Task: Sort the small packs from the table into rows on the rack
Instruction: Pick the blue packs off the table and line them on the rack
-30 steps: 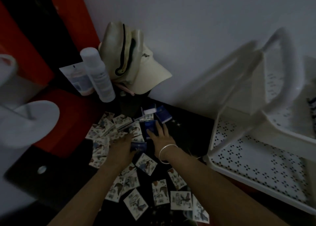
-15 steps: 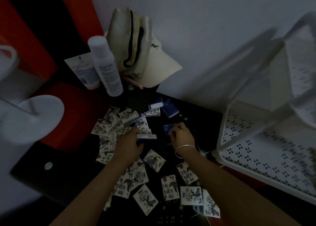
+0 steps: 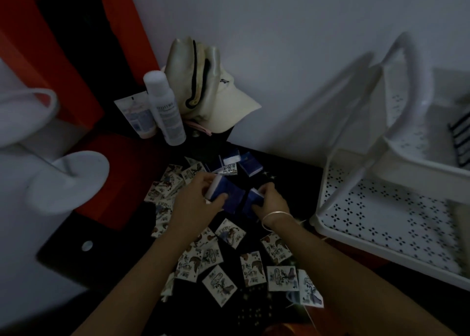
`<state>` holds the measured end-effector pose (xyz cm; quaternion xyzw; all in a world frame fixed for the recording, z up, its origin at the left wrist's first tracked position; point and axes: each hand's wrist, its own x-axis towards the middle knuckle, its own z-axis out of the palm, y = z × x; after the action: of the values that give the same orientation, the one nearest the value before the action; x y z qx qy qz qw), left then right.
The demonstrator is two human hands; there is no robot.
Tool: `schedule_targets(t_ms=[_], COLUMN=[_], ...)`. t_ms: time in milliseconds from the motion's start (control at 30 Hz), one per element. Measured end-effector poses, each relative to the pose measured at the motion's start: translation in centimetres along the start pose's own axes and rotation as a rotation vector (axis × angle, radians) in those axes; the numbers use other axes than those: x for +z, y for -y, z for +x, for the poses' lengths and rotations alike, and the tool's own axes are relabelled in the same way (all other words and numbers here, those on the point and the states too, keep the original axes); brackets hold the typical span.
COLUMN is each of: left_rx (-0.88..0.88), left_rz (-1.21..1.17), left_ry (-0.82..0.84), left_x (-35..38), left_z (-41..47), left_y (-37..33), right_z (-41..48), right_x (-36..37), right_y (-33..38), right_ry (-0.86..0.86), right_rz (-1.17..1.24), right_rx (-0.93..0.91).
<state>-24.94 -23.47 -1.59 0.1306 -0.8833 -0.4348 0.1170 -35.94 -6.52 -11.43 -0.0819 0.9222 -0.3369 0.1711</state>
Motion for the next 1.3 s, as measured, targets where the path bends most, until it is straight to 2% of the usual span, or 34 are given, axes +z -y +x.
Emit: schedule_targets(t_ms=[133,267,367,467,600,800,900,1067,1300], left_rx=[0.208,0.410,0.493,0.510,0.498,0.368,0.416,0.474,0.481], left_rz=[-0.115,-0.232,-0.356,-0.424,-0.409,-0.490,-0.388,-0.129,0.062], left_ry=[-0.049,-0.078,-0.160,-0.174,-0.086,-0.012,-0.022,-0.024,-0.016], left_x=[-2.3,-3.2,-2.6,-1.0,2.4,5.6,7.6,11.0,16.7], left_z=[0.8,2.3,3.3,4.5,4.8,6.3,7.2,9.2,11.5], left_y=[-6.4,-13.4,-18.5,-22.2,-26.7,-31.4,-32.8,-34.9,-36.8], right_z=[-4.3,-9.7,-14.2,-17.3,-17.5,-12.4,-9.1,-4.9,-3.2], right_x=[-3.3,-10.8,-17.0,-23.1,-31.1,-41.2,-43.8,-44.8,-43.5], right_y=[2.9,5.2,6.0,6.2,5.0,1.2,-0.7,-3.8,-6.9], right_ry=[-0.158,-0.275,-0.374,-0.507,-0.735,-0.984,-0.938,-0.750,-0.568], right_rz=[0.127,0.215,0.307,0.370,0.331,0.253,0.178,0.014,-0.182], right_rx=[-0.185,-0.376,-0.501,-0.595,-0.567,-0.374,-0.295,-0.256,-0.286])
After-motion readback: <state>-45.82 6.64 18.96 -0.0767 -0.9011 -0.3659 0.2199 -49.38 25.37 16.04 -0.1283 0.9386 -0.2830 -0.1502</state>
